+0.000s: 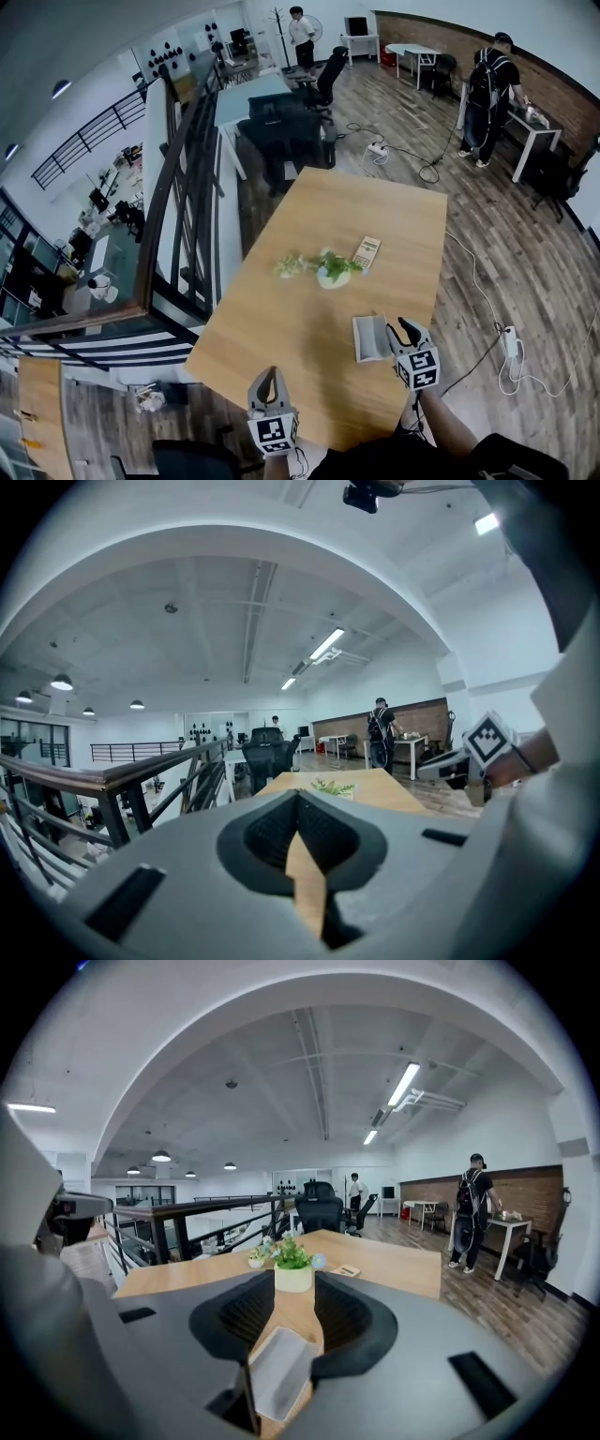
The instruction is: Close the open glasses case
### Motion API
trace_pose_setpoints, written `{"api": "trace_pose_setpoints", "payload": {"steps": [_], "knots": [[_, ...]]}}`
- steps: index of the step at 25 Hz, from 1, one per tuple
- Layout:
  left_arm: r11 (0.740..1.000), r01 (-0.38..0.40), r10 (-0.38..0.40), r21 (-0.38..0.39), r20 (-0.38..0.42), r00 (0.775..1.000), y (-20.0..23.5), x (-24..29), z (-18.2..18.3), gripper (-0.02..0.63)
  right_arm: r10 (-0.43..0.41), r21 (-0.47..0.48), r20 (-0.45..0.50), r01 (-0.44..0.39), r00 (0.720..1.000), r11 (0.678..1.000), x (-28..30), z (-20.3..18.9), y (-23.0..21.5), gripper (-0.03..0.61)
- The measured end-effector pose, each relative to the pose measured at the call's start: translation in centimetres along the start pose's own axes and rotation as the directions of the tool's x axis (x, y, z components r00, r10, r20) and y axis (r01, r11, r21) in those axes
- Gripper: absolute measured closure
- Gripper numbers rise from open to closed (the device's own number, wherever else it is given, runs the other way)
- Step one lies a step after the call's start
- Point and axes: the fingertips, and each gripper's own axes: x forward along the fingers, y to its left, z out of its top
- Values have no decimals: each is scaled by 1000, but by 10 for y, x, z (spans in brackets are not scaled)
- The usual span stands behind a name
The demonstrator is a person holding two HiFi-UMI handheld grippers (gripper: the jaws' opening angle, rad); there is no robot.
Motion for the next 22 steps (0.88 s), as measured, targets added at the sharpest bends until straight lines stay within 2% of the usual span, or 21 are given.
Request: {"api": "trace_pose_setpoints", "payload": {"steps": [5, 13, 17, 22], "knots": [[1000, -13, 13, 7, -13, 1000, 2, -10, -1, 614, -8, 5, -148, 9, 989, 1000, 30, -61, -13, 442], [999, -46, 47, 9, -33, 998, 10, -30, -5, 614, -6, 110, -365, 50, 931, 993, 64, -149, -19, 442], [998, -61, 62, 18, -38, 997, 13, -37, -5, 614, -2, 138, -422, 66, 907, 988, 72, -172, -22, 442], [997, -73, 74, 22, -54, 996, 16, -42, -8, 614, 13, 146, -453, 60, 891, 987, 73, -186, -20, 456]]}}
